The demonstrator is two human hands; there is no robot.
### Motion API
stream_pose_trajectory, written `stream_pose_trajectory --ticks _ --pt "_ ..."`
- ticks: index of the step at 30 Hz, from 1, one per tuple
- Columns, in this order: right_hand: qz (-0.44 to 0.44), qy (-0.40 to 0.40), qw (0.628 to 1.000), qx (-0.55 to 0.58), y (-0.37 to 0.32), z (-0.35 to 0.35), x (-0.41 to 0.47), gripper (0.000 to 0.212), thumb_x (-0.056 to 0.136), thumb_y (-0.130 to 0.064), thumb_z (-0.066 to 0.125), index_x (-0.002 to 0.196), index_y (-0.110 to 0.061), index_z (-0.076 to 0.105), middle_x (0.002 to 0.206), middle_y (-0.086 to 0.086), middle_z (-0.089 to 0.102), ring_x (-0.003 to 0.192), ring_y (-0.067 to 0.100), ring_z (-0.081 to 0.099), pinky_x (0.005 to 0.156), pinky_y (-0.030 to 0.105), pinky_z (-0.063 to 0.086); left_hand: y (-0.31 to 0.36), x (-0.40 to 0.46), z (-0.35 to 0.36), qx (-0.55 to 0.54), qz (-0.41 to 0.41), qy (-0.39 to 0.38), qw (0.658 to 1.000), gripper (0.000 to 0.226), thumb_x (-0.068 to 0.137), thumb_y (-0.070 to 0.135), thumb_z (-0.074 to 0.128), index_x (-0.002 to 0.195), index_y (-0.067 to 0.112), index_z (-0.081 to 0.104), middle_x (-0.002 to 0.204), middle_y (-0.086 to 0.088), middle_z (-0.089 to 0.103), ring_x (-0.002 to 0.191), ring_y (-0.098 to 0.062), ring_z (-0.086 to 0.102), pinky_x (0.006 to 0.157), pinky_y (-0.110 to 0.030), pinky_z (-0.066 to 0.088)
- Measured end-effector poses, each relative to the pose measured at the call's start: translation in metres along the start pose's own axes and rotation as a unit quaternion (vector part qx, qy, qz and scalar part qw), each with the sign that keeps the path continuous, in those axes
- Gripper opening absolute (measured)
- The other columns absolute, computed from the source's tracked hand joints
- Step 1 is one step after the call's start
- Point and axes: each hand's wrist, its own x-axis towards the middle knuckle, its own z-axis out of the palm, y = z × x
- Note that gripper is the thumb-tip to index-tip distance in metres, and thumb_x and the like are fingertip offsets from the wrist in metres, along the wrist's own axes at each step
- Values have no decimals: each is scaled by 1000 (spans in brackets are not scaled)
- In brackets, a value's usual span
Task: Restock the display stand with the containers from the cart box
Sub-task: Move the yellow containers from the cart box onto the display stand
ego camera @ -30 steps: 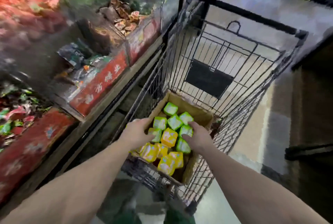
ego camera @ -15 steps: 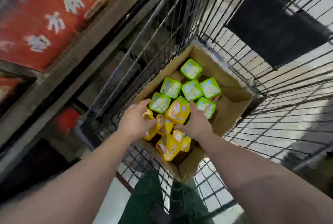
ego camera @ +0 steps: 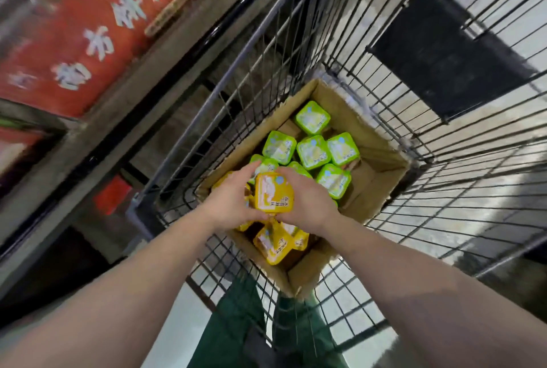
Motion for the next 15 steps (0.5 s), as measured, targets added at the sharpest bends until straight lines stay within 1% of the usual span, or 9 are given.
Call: stream_pose_trajectory --ticks 1,3,6,8,10,11,13,14,15 --pt "-9 2 1000 -5 -6 -1 -2 98 65 -44 81 146 -31 28 136 2 53 125 25 50 97 40 44 1 -2 -3 0 9 -15 1000 121 49 34 91 149 29 23 143 0 43 125 -16 47 104 -39 43" --pt "-21 14 1000 2 -15 -2 -5 98 64 -44 82 146 -31 29 136 1 53 124 25 51 97 40 45 1 -5 -7 14 28 -17 999 123 45 34 92 148 28 26 142 0 44 128 -14 44 109 -35 38" --pt "-24 18 999 33 -20 0 -13 100 63 -37 84 146 -30 29 134 -2 53 119 21 54 94 38 47 0 -11 -11 35 48 -1 998 112 51 28 92 145 24 32 135 2 44 125 -11 41 106 -28 35" --pt "8 23 997 73 -12 8 -16 103 65 -35 85 148 -31 24 129 -7 52 113 17 57 89 35 49 -2 -16 -13 39 62 13 997 103 53 29 91 140 22 37 128 4 47 120 -11 45 101 -28 39" --pt "82 20 990 109 6 23 -20 102 69 -37 83 150 -30 21 131 -2 49 116 19 55 92 37 49 -6 -21 -15 19 49 43 998 95 55 25 90 136 19 41 118 6 50 111 -11 51 90 -23 43" --pt "118 -1 987 106 16 32 -22 97 72 -38 80 150 -28 22 137 3 46 122 22 51 97 38 46 -8 -23 -17 4 35 61 997 92 57 22 89 135 18 41 113 9 50 104 -9 53 82 -17 43" --pt "161 -85 979 94 28 52 -28 79 83 -38 71 148 -22 30 145 7 44 130 24 47 103 34 42 -14 -26 -19 -16 14 85 996 92 60 20 89 136 18 38 108 12 48 94 -2 51 70 -6 38" --pt "169 -118 974 94 31 61 -31 70 88 -37 66 147 -19 33 146 7 45 131 23 46 103 30 40 -18 -27 -19 -19 9 89 996 92 61 20 89 136 18 37 107 13 47 93 -2 50 69 -4 36" --pt "176 -130 971 100 31 69 -33 64 91 -34 62 146 -16 35 145 7 46 131 24 46 102 28 38 -20 -29 -19 -19 11 91 996 92 60 20 89 136 18 37 107 12 48 93 -2 50 69 -5 37"
